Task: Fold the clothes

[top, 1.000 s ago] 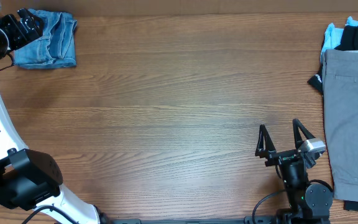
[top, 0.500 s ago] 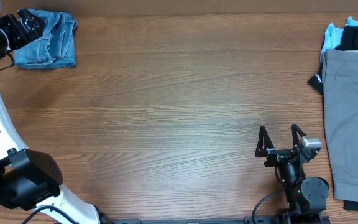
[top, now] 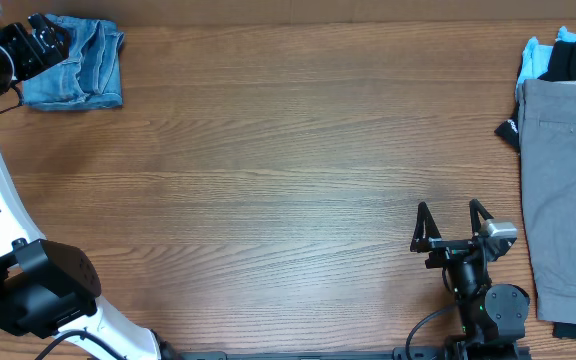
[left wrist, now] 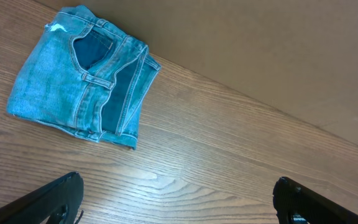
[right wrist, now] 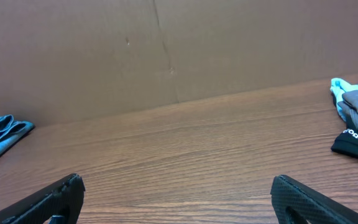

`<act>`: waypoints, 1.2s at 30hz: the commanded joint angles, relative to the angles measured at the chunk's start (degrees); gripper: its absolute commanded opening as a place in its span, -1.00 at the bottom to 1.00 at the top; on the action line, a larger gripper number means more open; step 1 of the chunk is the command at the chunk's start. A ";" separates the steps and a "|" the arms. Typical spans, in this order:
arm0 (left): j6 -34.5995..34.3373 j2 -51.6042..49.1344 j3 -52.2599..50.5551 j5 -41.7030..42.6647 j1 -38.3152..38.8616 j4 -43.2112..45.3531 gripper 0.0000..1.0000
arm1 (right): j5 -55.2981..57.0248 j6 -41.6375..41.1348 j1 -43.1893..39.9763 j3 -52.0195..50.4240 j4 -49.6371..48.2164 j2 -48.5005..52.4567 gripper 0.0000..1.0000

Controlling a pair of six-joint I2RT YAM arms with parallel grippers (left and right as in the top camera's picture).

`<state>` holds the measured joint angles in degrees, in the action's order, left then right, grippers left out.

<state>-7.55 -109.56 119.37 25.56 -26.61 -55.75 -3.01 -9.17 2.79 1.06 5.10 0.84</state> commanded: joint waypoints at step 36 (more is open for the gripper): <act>1.97 49.40 -56.00 -26.99 21.70 10.71 1.00 | 0.39 0.15 0.48 -0.59 -0.46 -0.68 1.00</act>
<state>-5.91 -68.77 72.99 2.15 -6.63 -47.59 -2.96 -9.15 2.79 1.06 5.06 0.84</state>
